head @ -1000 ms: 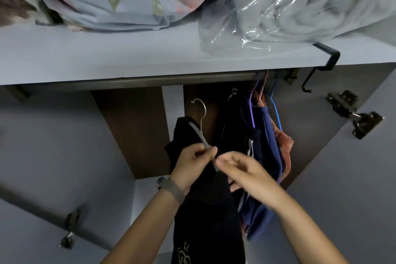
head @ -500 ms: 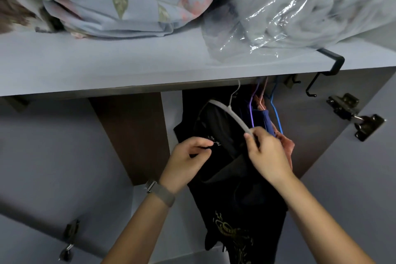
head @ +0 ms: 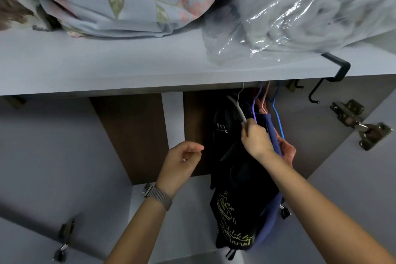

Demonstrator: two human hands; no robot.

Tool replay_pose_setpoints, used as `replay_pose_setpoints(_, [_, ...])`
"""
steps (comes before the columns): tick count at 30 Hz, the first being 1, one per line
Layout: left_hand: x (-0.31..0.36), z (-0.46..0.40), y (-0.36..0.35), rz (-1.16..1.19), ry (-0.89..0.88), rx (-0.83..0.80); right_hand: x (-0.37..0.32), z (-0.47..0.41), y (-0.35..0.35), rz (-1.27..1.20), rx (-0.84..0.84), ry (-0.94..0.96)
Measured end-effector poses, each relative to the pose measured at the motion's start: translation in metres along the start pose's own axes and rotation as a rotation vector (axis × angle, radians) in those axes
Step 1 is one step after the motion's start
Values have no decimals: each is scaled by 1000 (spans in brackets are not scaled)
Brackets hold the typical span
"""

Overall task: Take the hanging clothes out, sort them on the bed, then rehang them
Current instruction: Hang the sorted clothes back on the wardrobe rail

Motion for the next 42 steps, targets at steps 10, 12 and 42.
replay_pose_setpoints(10, [-5,-4,-39,-210,-6,-236,5,32,26,-230,-269,-21])
replay_pose_setpoints(12, [-10,-3,-45,-271,-6,-299,18,56,33,-291,-180,-41])
replay_pose_setpoints(42, [-58,503,-345,-930,-1118,-1720,38,863,113,62,478,-1488])
Point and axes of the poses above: each hand's wrist, its own z-axis away from the middle knuckle, its own y-axis out of the back of the hand, x = y × z, the point moved 2 cm from there along -z, towards the middle knuckle, and after that the axes turned 9 degrees about y, right-handed, at the moved point
